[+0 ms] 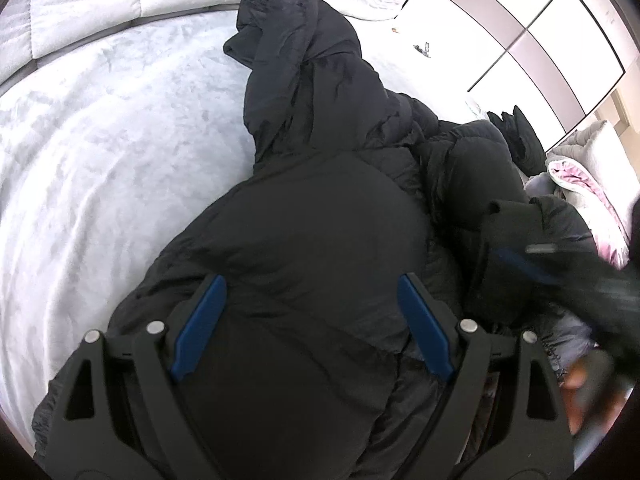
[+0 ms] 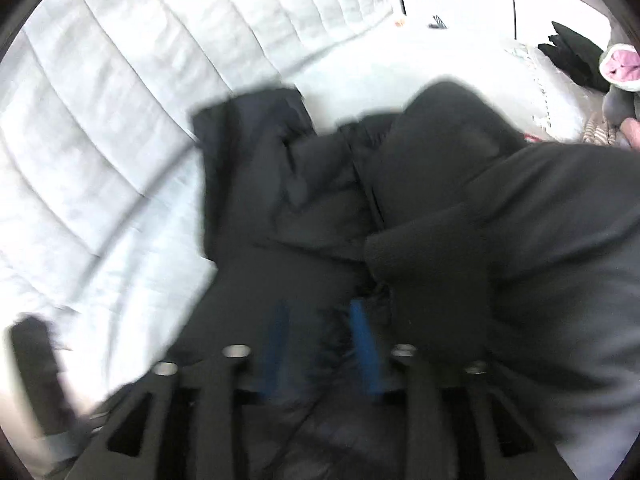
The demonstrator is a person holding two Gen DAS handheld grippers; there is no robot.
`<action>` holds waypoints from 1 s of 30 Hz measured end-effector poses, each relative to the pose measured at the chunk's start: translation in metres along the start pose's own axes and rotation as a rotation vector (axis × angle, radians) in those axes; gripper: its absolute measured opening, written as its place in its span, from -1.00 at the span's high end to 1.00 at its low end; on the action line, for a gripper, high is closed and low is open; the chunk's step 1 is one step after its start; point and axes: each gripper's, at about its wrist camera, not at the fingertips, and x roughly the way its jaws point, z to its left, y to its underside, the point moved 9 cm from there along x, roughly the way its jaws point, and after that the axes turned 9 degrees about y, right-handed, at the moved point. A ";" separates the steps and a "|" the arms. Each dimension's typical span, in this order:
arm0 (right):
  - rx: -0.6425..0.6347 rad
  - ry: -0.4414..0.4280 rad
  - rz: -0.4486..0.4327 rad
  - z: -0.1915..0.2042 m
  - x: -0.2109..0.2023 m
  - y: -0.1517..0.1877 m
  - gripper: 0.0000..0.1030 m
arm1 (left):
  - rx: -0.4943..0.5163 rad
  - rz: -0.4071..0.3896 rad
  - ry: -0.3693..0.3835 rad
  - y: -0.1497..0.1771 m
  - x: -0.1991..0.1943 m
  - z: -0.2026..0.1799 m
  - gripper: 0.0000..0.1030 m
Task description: Fold large clothes
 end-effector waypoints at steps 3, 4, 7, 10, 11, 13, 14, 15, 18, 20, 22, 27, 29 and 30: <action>-0.009 -0.043 -0.103 -0.009 -0.059 -0.007 -0.18 | 0.006 -0.001 0.002 0.000 0.000 -0.002 -0.70; -0.007 -0.048 -0.125 -0.013 -0.072 -0.011 -0.18 | 0.006 -0.003 0.000 0.000 -0.001 -0.002 -0.70; 0.026 0.020 -0.235 -0.050 -0.116 -0.014 -0.19 | 0.008 -0.011 -0.005 -0.002 -0.002 -0.001 -0.70; 0.101 0.117 -0.253 -0.102 -0.120 -0.008 -0.19 | 0.012 -0.016 -0.008 -0.002 -0.003 -0.002 -0.70; 0.128 0.139 -0.219 -0.116 -0.109 -0.003 -0.19 | 0.012 -0.017 -0.006 -0.003 -0.003 -0.003 -0.70; 0.146 0.166 -0.151 -0.135 -0.083 0.011 -0.19 | 0.009 -0.023 -0.003 -0.005 -0.004 -0.003 -0.70; 0.145 0.172 -0.129 -0.139 -0.068 0.016 -0.19 | 0.009 -0.031 -0.003 -0.008 -0.006 -0.002 -0.70; 0.144 0.181 -0.116 -0.140 -0.053 0.020 -0.19 | 0.009 -0.039 -0.007 -0.009 -0.007 -0.002 -0.70; 0.120 0.219 -0.094 -0.132 -0.014 0.025 -0.19 | 0.006 -0.078 -0.032 -0.018 -0.014 0.006 -0.70; 0.081 0.267 -0.097 -0.122 0.006 0.025 -0.19 | -0.005 -0.094 -0.053 -0.023 -0.018 0.017 -0.70; 0.044 0.342 -0.074 -0.118 0.020 0.026 -0.19 | -0.035 -0.110 -0.071 -0.028 -0.022 0.033 -0.70; 0.034 0.334 -0.016 -0.112 0.000 0.028 -0.19 | -0.179 -0.143 -0.077 -0.044 -0.031 0.079 -0.70; 0.101 0.259 -0.049 -0.117 -0.039 0.033 -0.19 | -0.235 -0.153 -0.068 -0.054 -0.033 0.094 -0.70; 0.130 0.237 -0.059 -0.119 -0.056 0.037 -0.19 | -0.246 -0.155 -0.057 -0.059 -0.033 0.098 -0.70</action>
